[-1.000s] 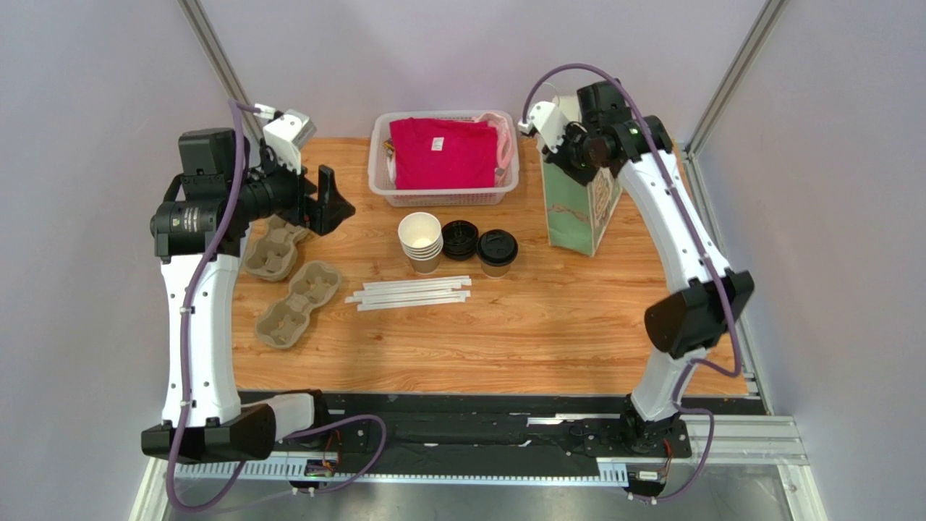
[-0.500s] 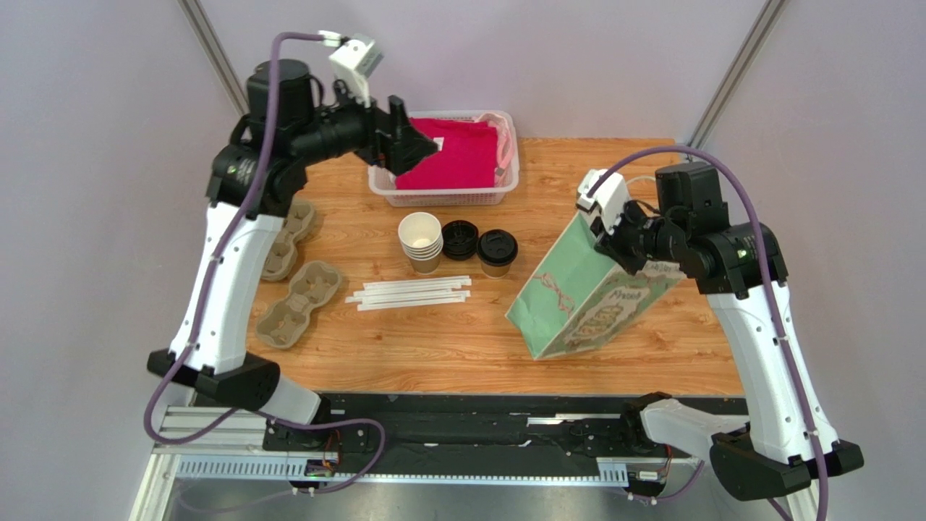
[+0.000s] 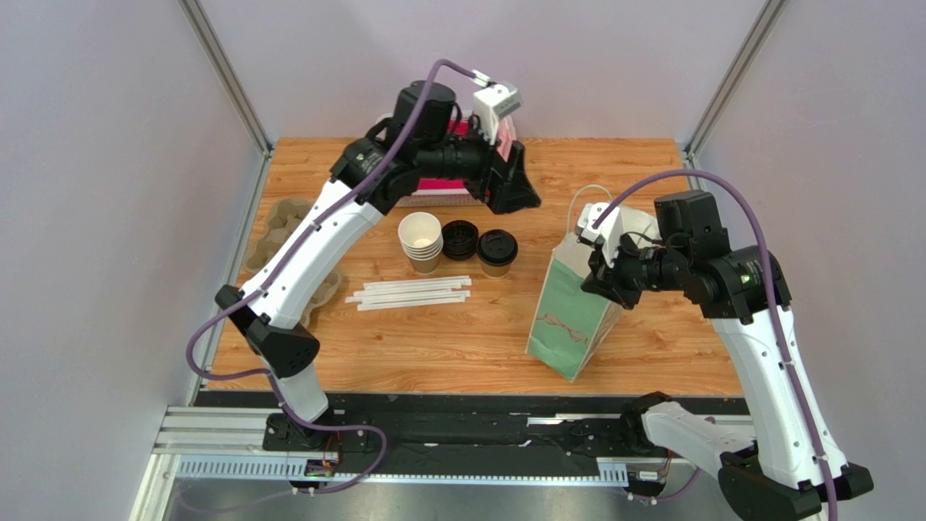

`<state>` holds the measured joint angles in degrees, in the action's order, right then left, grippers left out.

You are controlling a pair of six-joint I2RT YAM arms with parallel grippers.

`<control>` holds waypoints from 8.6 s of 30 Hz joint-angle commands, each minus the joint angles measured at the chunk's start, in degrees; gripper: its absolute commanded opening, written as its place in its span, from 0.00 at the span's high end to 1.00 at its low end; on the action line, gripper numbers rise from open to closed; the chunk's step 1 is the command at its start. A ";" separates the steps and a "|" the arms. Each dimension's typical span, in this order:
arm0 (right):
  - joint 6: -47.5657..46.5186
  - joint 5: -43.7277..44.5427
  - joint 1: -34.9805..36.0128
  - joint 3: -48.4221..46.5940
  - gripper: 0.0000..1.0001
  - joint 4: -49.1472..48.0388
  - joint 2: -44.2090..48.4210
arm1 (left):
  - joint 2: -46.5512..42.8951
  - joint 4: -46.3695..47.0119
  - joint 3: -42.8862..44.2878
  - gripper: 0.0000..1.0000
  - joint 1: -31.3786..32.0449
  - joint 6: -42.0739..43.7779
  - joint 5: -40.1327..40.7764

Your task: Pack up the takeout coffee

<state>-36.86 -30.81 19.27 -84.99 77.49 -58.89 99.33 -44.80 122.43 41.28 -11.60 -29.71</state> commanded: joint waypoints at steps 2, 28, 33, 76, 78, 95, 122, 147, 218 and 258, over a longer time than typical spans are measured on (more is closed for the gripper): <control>-1.11 -2.51 2.09 2.72 1.00 3.54 2.90 | 2.18 5.85 2.81 0.03 4.86 -0.53 -1.40; 11.35 -6.45 -0.01 -25.29 0.20 3.02 -0.95 | 1.67 5.86 -6.49 1.00 8.03 7.55 -9.22; 16.12 -1.47 -5.20 -35.32 0.18 0.47 -7.45 | -2.12 5.95 -11.60 1.00 8.03 10.97 -12.64; -4.10 -1.98 -6.35 -16.53 0.77 -1.12 -27.86 | -10.12 6.39 -20.03 1.00 0.92 13.20 -24.16; -3.48 -1.54 -6.43 -15.56 1.00 -1.29 -26.54 | -11.08 7.79 -22.13 1.00 -1.19 9.77 -23.38; 1.79 -0.39 -4.06 -2.20 1.00 -14.12 -12.39 | -13.64 13.33 -42.35 0.99 -9.90 -19.87 -3.94; 1.80 0.22 -3.36 0.53 1.00 -16.24 -10.54 | -8.18 10.52 -44.04 0.79 -6.20 -14.43 -13.35; 1.18 -0.39 -3.27 -0.79 1.00 -14.21 -11.24 | -16.63 -34.47 -30.67 0.24 -43.97 69.62 -13.88; -0.05 0.92 -3.27 -4.66 1.00 -12.81 -17.04 | 13.44 -32.89 -32.87 0.80 -48.75 123.66 9.50; 5.75 4.09 -2.57 -3.60 1.00 -27.66 -6.32 | -24.98 -27.02 15.53 1.00 -23.37 43.95 -3.60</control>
<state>-32.86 -26.46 16.05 -88.09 55.09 -67.26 74.63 -76.34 132.79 11.18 46.09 -35.57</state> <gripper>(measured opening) 0.006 0.007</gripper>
